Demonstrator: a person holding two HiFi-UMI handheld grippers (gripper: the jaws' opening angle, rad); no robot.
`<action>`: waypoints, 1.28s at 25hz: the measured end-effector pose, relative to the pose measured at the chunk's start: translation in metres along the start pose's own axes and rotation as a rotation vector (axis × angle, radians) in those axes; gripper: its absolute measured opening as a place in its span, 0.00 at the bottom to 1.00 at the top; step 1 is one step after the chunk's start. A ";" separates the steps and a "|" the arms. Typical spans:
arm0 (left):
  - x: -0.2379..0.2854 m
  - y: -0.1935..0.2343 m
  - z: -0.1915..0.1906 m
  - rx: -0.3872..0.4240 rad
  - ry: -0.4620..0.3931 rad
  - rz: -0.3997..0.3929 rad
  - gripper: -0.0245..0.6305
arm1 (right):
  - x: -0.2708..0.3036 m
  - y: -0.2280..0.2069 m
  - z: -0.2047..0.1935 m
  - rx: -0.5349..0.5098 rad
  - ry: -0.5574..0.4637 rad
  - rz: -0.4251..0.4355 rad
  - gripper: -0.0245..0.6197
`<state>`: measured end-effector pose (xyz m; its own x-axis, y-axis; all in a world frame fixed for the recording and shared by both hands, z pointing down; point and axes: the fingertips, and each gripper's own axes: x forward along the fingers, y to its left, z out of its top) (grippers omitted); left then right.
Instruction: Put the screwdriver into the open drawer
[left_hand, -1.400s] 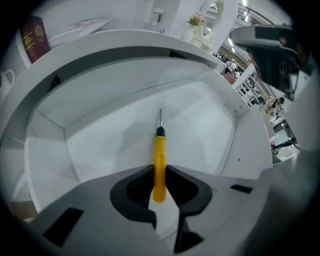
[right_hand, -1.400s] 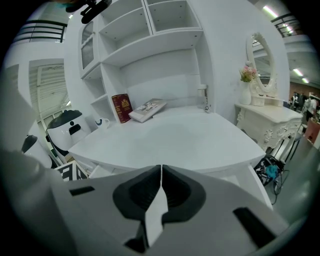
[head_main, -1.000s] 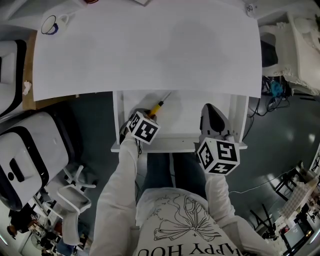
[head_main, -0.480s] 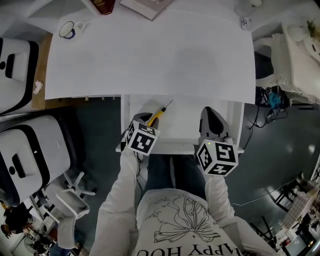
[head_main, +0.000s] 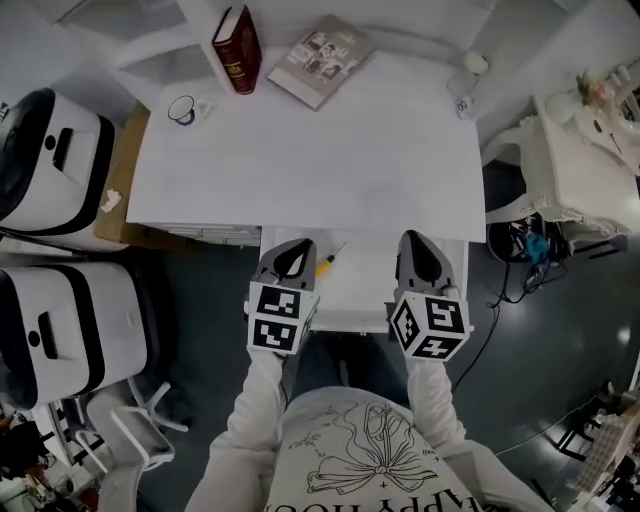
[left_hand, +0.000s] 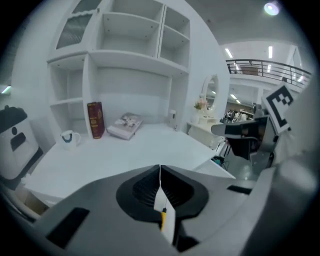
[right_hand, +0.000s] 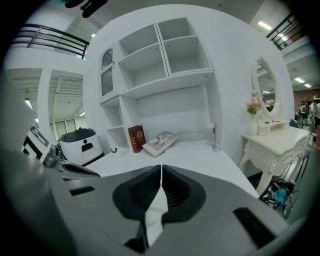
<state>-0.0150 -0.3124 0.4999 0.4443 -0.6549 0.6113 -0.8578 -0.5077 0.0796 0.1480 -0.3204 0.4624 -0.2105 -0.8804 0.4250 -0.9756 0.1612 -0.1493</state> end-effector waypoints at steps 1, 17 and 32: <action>-0.009 0.000 0.011 -0.002 -0.032 0.017 0.05 | -0.004 0.002 0.006 -0.004 -0.012 0.004 0.05; -0.127 0.015 0.130 -0.061 -0.472 0.281 0.05 | -0.049 0.033 0.106 -0.066 -0.236 0.065 0.05; -0.150 0.012 0.151 -0.077 -0.550 0.292 0.05 | -0.063 0.042 0.139 -0.095 -0.311 0.085 0.05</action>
<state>-0.0532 -0.3052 0.2900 0.2391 -0.9631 0.1233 -0.9710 -0.2360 0.0393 0.1289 -0.3204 0.3051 -0.2760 -0.9536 0.1202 -0.9601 0.2675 -0.0819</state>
